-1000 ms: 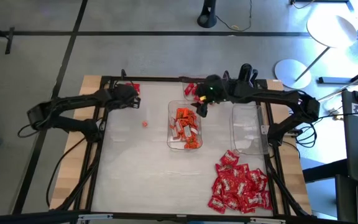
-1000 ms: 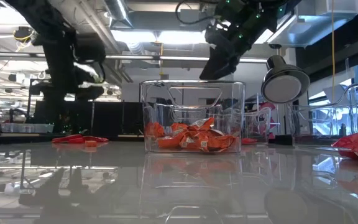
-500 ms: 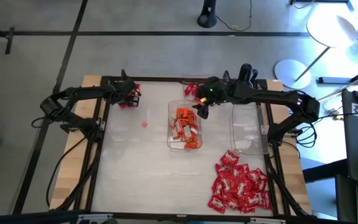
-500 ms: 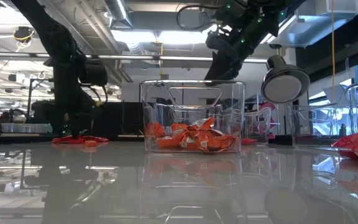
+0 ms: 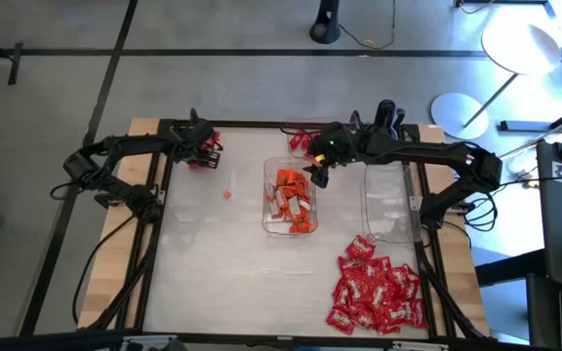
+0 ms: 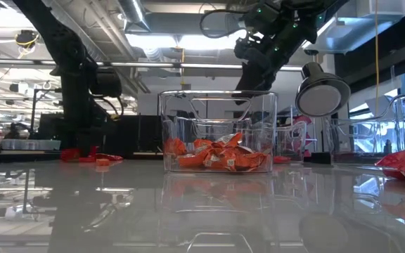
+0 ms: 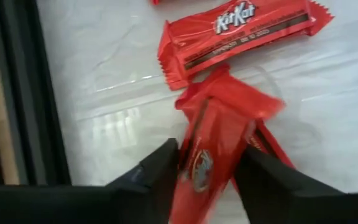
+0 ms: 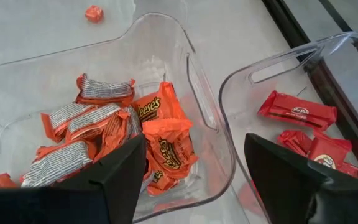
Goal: Sort candy
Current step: Put the red chocolate into the top transparent bin
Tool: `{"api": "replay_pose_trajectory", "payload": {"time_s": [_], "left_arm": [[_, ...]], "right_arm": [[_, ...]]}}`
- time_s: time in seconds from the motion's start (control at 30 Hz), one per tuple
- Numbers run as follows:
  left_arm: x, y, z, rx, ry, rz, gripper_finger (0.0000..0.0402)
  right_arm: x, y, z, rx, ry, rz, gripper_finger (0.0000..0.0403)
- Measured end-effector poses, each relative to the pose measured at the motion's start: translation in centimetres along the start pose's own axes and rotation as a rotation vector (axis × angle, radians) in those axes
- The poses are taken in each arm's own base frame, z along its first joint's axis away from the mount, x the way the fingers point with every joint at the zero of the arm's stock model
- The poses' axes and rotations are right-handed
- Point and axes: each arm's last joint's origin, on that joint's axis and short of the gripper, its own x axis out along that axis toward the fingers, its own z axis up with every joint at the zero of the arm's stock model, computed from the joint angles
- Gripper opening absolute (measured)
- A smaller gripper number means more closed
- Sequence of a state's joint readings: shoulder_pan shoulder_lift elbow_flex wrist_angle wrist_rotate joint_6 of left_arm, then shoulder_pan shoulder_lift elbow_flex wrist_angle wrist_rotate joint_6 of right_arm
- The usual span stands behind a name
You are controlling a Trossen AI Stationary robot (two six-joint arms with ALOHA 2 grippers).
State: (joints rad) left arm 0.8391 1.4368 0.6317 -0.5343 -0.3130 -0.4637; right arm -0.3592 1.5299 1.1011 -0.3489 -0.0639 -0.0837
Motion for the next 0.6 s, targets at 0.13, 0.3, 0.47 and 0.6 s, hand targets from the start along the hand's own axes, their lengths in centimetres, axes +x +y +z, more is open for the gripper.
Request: {"api": "replay_pose_trajectory", "payload": {"time_s": [0.13, 0.3, 0.47, 0.6], "left_arm": [[0.0, -0.1, -0.1, 0.002, 0.008, -0.018, 0.0083], [-1.0, -0.8, -0.6, 0.019, -0.019, -0.046, 0.0033], [-3.9, -2.0, -1.5, 0.041, -0.101, -0.179, 0.0027], [-6.4, -2.8, -2.5, 0.056, -0.184, -0.277, 0.0039]], "right_arm": [[0.0, 0.0, 0.0, 0.0, 0.003, 0.0, 0.0271], [0.0, 0.0, -0.2, 0.001, 0.017, 0.002, 0.0271], [0.0, 0.0, -0.1, 0.001, 0.012, 0.001, 0.0271], [0.0, 0.0, 0.0, 0.0, 0.002, 0.001, 0.0271]]}}
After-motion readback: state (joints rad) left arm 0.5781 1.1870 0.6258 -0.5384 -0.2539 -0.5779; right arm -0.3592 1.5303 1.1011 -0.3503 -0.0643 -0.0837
